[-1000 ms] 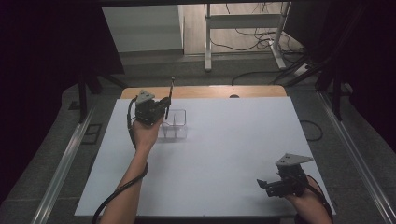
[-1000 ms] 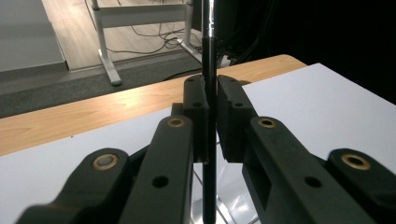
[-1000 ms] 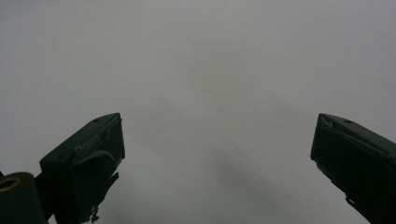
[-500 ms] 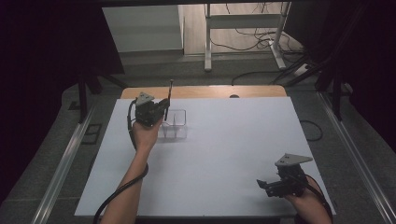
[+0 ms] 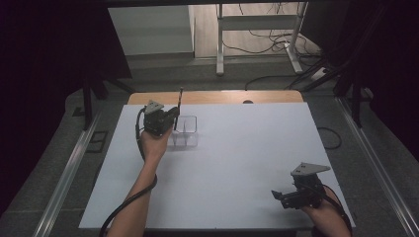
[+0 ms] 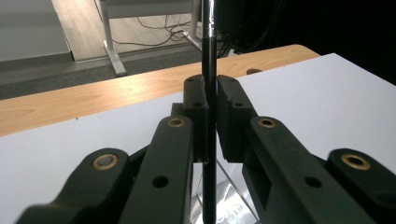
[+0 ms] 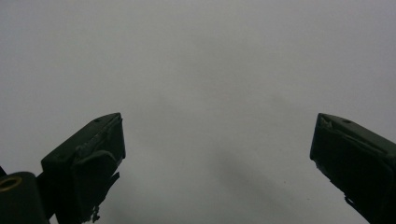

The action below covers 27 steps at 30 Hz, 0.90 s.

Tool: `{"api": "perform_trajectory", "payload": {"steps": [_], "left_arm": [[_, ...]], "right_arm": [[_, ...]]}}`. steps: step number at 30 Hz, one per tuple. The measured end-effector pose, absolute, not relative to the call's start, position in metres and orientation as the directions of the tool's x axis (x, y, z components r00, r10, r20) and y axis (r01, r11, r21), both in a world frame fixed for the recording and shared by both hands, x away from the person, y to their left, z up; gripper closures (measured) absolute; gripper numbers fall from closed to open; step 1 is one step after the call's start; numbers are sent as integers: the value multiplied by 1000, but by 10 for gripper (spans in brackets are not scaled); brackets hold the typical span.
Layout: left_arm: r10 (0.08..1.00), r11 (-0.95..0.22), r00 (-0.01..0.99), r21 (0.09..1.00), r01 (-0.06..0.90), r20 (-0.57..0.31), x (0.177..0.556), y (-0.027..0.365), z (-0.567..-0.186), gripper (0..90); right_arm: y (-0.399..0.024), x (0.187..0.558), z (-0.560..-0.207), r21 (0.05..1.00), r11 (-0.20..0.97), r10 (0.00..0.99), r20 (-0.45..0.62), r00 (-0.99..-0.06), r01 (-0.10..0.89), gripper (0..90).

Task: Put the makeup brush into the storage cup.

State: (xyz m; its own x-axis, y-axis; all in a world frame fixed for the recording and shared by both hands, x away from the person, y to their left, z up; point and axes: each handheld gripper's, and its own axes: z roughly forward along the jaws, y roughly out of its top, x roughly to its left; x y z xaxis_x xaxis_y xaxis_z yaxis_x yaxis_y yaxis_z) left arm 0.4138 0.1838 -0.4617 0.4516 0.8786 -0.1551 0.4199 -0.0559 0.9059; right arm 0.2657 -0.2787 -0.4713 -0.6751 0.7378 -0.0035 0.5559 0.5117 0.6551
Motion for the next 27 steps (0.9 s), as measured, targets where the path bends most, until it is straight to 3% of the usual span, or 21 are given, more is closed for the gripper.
{"api": "perform_trajectory", "payload": {"steps": [27], "left_arm": [[879, -64, 447, 890, 451, -163, 410, 183, -480, 839]], "right_arm": [[-278, 266, -472, 653, 516, 734, -3, -680, 555, 37]]}}
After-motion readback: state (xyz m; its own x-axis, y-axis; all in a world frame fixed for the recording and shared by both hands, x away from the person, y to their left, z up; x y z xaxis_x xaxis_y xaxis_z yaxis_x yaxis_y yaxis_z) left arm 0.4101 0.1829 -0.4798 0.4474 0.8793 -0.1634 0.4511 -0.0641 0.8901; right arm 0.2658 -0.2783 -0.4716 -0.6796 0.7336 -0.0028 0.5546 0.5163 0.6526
